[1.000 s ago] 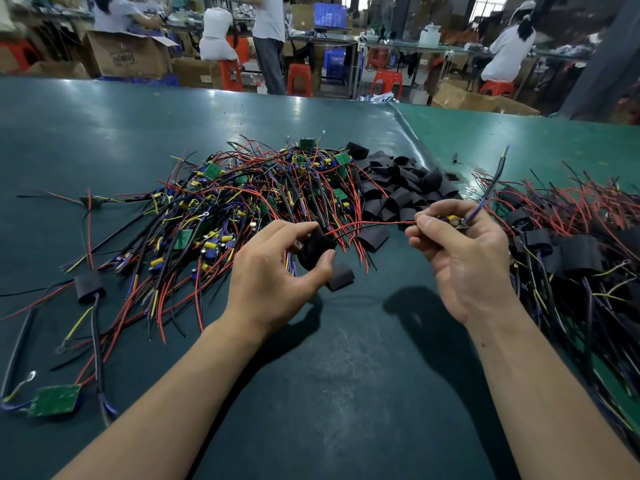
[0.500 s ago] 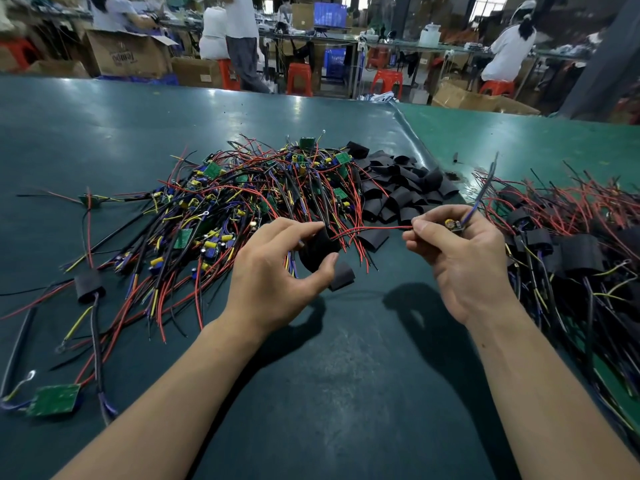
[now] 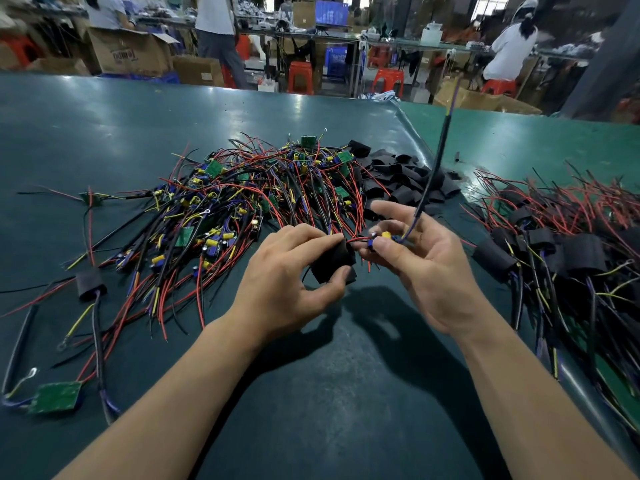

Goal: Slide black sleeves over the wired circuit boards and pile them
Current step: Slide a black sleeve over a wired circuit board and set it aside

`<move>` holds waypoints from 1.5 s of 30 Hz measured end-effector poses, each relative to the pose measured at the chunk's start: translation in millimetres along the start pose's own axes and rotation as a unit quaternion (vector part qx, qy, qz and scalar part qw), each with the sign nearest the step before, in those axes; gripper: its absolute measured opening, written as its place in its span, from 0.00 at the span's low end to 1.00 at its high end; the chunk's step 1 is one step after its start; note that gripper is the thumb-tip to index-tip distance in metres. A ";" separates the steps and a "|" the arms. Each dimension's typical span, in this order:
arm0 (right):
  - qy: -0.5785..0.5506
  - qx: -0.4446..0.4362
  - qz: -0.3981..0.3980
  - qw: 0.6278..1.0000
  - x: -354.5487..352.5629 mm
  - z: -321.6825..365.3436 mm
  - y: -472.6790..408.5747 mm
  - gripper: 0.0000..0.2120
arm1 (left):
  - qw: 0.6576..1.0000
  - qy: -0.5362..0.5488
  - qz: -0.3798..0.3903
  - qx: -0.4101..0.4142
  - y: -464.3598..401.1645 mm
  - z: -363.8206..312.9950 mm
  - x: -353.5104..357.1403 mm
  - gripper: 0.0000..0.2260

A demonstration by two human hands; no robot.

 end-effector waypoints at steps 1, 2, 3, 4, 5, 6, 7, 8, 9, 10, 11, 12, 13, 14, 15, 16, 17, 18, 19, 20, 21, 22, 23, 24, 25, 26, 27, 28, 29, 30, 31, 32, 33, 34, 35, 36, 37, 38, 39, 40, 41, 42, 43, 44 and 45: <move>0.007 -0.008 -0.011 1.000 -1.1 1.1 0.0 0.12 | 1.000 0.004 0.002 -0.004 0.0 0.5 -0.3 0.20; 0.021 -0.017 -0.021 0.999 -2.4 3.0 0.4 0.10 | 1.000 0.008 0.005 -0.007 -0.2 0.8 -0.2 0.20; 0.036 -0.024 -0.028 0.999 -3.3 4.3 0.6 0.10 | 1.000 0.011 0.007 -0.009 -0.2 1.0 0.1 0.19; 0.042 -0.028 -0.034 0.998 -3.8 5.6 0.4 0.10 | 1.000 0.014 0.007 -0.013 -0.1 1.2 0.3 0.18; 0.039 -0.028 -0.039 0.998 -4.7 6.0 -0.1 0.10 | 1.000 0.019 0.006 -0.017 0.0 1.6 0.2 0.17; 0.026 -0.027 -0.043 0.998 -5.9 6.0 -0.5 0.10 | 0.999 0.024 0.004 -0.022 0.3 2.1 0.2 0.17; 0.010 -0.024 -0.044 0.999 -7.3 5.5 -0.9 0.10 | 0.999 0.030 0.003 -0.025 0.4 2.5 0.0 0.16; -0.004 -0.018 -0.040 0.999 -8.0 5.3 -1.2 0.09 | 0.999 0.036 0.003 -0.027 0.1 2.5 -0.2 0.16; -0.012 -0.012 -0.033 0.999 -7.5 4.8 -1.5 0.08 | 0.999 0.047 0.001 -0.025 -0.3 2.0 -0.9 0.16; -0.017 -0.003 -0.022 1.000 -5.9 3.8 -1.3 0.06 | 0.998 0.058 -0.002 -0.018 -0.8 0.5 -1.9 0.15; -0.022 0.007 -0.011 1.000 -3.9 1.7 -1.1 0.06 | 0.998 0.065 -0.007 -0.007 -1.4 -1.7 -3.3 0.15; -0.030 0.018 -0.005 0.999 -2.3 -0.2 -0.5 0.06 | 0.998 0.066 -0.015 0.007 -1.8 -4.0 -4.7 0.15; -0.039 0.027 -0.002 0.999 -1.4 -2.0 -0.2 0.07 | 0.998 0.063 -0.023 0.018 -2.2 -5.5 -6.1 0.14; -0.050 0.032 -0.003 0.998 -1.2 -2.5 0.2 0.07 | 0.997 0.060 -0.029 0.023 -2.3 -5.7 -7.0 0.14; -0.063 0.034 -0.004 0.997 -1.2 -2.1 0.2 0.07 | 0.997 0.060 -0.033 0.023 -2.6 -5.2 -7.5 0.14; -0.077 0.036 -0.005 0.996 -1.3 -1.0 0.2 0.07 | 0.997 0.063 -0.035 0.023 -2.6 -4.8 -7.7 0.14; -0.092 0.038 -0.006 0.995 -1.3 -0.6 0.3 0.06 | 0.997 0.066 -0.036 0.026 -2.6 -4.8 -7.7 0.14; -0.104 0.041 -0.009 0.994 -1.3 -0.3 0.5 0.06 | 0.996 0.069 -0.037 0.030 -2.5 -5.4 -7.4 0.14; -0.108 0.040 -0.011 0.993 -1.3 -0.7 0.3 0.05 | 0.996 0.071 -0.038 0.035 -2.5 -6.1 -7.0 0.14; -0.104 0.037 -0.011 0.994 -0.6 -0.6 0.3 0.05 | 0.996 0.070 -0.040 0.039 -2.5 -6.5 -6.8 0.13; -0.096 0.032 -0.011 0.995 0.4 -1.1 -0.1 0.05 | 0.996 0.069 -0.043 0.040 -2.5 -6.4 -7.0 0.13; -0.087 0.027 -0.010 0.996 1.2 -1.1 -0.2 0.05 | 0.996 0.069 -0.046 0.039 -2.5 -6.0 -7.6 0.13; -0.074 0.020 -0.012 0.997 1.6 -1.0 -0.5 0.05 | 0.996 0.072 -0.048 0.036 -2.5 -5.5 -8.2 0.13; -0.061 0.014 -0.016 0.998 1.3 -0.2 -0.6 0.07 | 0.995 0.079 -0.049 0.033 -2.2 -5.5 -8.8 0.13; -0.050 0.012 -0.022 0.998 0.3 -0.4 -0.5 0.08 | 0.995 0.085 -0.050 0.032 -1.9 -6.0 -9.2 0.13; -0.048 0.014 -0.027 0.998 -0.6 -1.2 -0.5 0.10 | 0.994 0.089 -0.052 0.031 -1.9 -6.6 -9.8 0.13; -0.052 0.018 -0.029 0.998 -1.1 -2.9 -0.5 0.10 | 0.994 0.090 -0.053 0.029 -2.1 -6.7 -10.2 0.13; -0.054 0.022 -0.028 0.998 -1.0 -4.1 -0.3 0.09 | 0.994 0.089 -0.055 0.027 -2.2 -6.2 -10.6 0.13; -0.051 0.024 -0.028 0.998 -1.1 -4.6 -0.4 0.09 | 0.994 0.086 -0.057 0.024 -2.3 -5.1 -11.0 0.13; -0.041 0.024 -0.028 0.998 -1.3 -3.9 -0.1 0.08 | 0.994 0.084 -0.059 0.022 -2.4 -4.0 -11.3 0.13; -0.025 0.020 -0.029 0.999 -1.9 -2.1 0.2 0.07 | 0.995 0.083 -0.059 0.021 -2.3 -3.4 -11.4 0.13; 0.002 0.012 -0.031 0.999 -3.2 1.1 0.6 0.05 | 0.995 0.081 -0.056 0.024 -2.1 -3.6 -11.1 0.13; 0.038 0.000 -0.031 0.999 -4.3 5.2 0.9 0.04 | 0.995 0.078 -0.053 0.028 -2.1 -4.5 -10.4 0.12; 0.072 -0.013 -0.029 0.997 -4.8 9.4 1.2 0.03 | 0.995 0.074 -0.049 0.033 -1.8 -5.7 -9.5 0.12; 0.095 -0.021 -0.029 0.995 -5.1 11.7 1.5 0.05 | 0.996 0.072 -0.048 0.036 -1.4 -6.7 -8.6 0.12; 0.099 -0.024 -0.029 0.994 -5.0 12.9 1.7 0.05 | 0.996 0.072 -0.047 0.037 -1.1 -7.1 -8.3 0.12; 0.090 -0.021 -0.030 0.995 -4.8 12.3 1.6 0.05 | 0.995 0.075 -0.049 0.034 -0.9 -6.7 -8.0 0.12; 0.078 -0.015 -0.033 0.996 -4.6 11.1 1.4 0.05 | 0.995 0.078 -0.051 0.029 -1.0 -6.0 -8.1 0.12; 0.069 -0.006 -0.036 0.997 -4.0 8.8 1.1 0.05 | 0.995 0.080 -0.054 0.025 -1.2 -5.3 -8.4 0.12; 0.063 0.004 -0.040 0.997 -3.5 6.6 0.9 0.05 | 0.995 0.081 -0.058 0.023 -1.3 -5.1 -8.9 0.12; 0.061 0.012 -0.042 0.997 -3.2 4.5 0.7 0.06 | 0.995 0.081 -0.061 0.024 -1.5 -5.2 -9.5 0.12; 0.060 0.019 -0.043 0.997 -3.1 3.1 0.7 0.06 | 0.994 0.083 -0.062 0.027 -1.6 -5.7 -9.6 0.12; 0.056 0.024 -0.043 0.997 -3.0 2.1 0.9 0.06 | 0.994 0.086 -0.059 0.031 -1.9 -6.1 -9.4 0.12; 0.048 0.027 -0.042 0.998 -2.7 2.1 1.3 0.05 | 0.994 0.093 -0.053 0.031 -2.0 -6.0 -8.3 0.12; 0.042 0.026 -0.041 0.998 -2.0 2.4 1.6 0.05 | 0.993 0.102 -0.045 0.027 -2.1 -5.1 -6.9 0.12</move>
Point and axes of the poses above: each hand's wrist, its own y-axis away from the middle knuckle, its own x-axis out of the palm, z = x × y, the point moved 8 cm from there along -y, towards the middle knuckle, and after that the axes turned 3 degrees about x, right-handed, at the moved point
